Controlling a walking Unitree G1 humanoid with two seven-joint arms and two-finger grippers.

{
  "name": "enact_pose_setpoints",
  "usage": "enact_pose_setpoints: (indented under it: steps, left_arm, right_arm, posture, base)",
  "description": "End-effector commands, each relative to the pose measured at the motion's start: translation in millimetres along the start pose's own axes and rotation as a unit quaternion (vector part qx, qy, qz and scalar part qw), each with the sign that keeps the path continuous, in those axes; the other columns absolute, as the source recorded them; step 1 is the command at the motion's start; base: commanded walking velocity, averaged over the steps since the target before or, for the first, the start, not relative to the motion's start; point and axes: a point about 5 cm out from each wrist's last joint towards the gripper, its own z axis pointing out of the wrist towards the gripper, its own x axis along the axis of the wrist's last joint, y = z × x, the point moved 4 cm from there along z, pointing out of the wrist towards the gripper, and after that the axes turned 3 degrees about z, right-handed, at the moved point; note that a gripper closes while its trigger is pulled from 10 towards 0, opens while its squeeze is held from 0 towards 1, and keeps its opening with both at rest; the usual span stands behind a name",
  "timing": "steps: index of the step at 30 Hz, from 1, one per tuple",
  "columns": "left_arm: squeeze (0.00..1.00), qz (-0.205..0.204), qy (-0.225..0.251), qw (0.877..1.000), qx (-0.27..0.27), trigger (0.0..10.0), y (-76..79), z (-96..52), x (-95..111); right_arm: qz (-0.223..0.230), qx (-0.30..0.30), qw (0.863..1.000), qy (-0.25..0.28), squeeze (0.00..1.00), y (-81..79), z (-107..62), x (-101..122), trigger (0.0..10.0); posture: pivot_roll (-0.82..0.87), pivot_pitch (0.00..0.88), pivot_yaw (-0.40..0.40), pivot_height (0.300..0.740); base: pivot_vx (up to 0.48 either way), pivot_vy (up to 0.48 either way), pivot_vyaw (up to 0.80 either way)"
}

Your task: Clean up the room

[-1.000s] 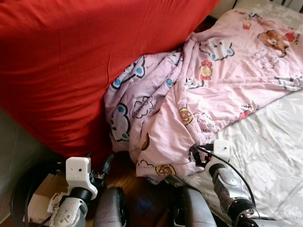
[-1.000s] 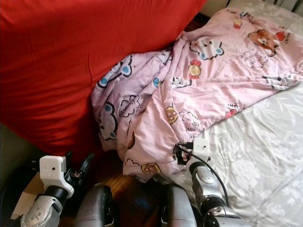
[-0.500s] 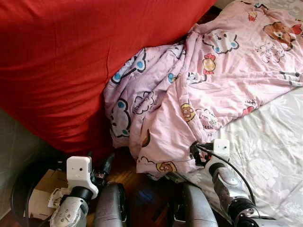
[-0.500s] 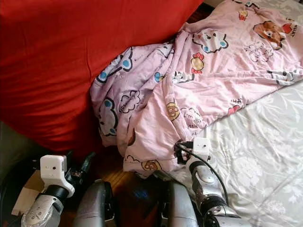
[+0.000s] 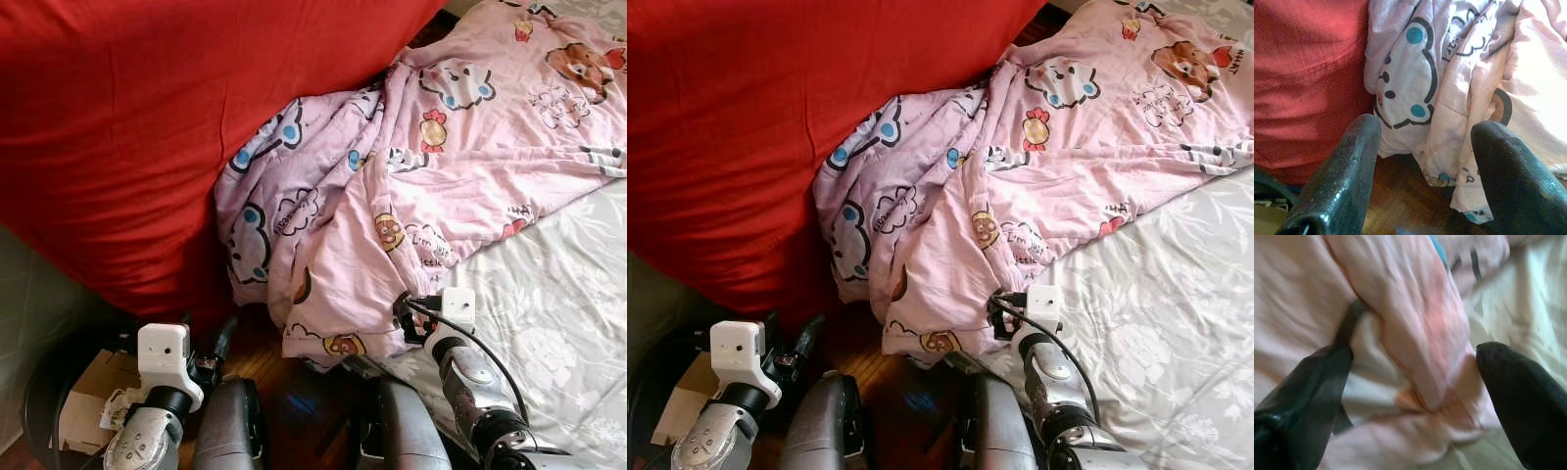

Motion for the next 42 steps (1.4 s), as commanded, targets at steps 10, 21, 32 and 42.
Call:
enact_pose_setpoints:
  steps: [10,21,32,42]
  left_arm:
    - [0.00,0.005,-0.039,0.999,-0.003,10.0,1.4,-25.9,-3]
    - [0.00,0.007,-0.049,0.999,-0.004,10.0,2.2,-28.8,1]
    - [0.00,0.005,-0.053,0.999,-0.005,10.0,3.9,-28.9,0]
    - [0.00,0.009,-0.064,0.998,-0.001,10.0,2.9,-37.7,0]
  right_arm:
    - [0.010,-0.006,0.998,-0.063,0.00,7.8,-10.8,-37,10.0]
    - [0.004,-0.016,0.998,-0.062,0.00,12.3,-11.8,-37,10.0]
    - [0.003,-0.023,0.999,-0.027,0.00,17.6,-7.9,-19,10.0]
    - [-0.013,-0.011,0.997,-0.070,0.00,9.2,-8.3,-33,6.8]
  posture:
    - [0.15,0.441,-0.022,0.637]
    - [0.15,0.446,-0.018,0.637]
    - [0.15,0.447,-0.020,0.637]
    - [0.17,0.468,-0.017,0.637]
  base:
    - [0.000,0.000,0.00]
    - [0.000,0.000,0.00]
    - [0.000,0.000,0.00]
    - [0.000,0.000,0.00]
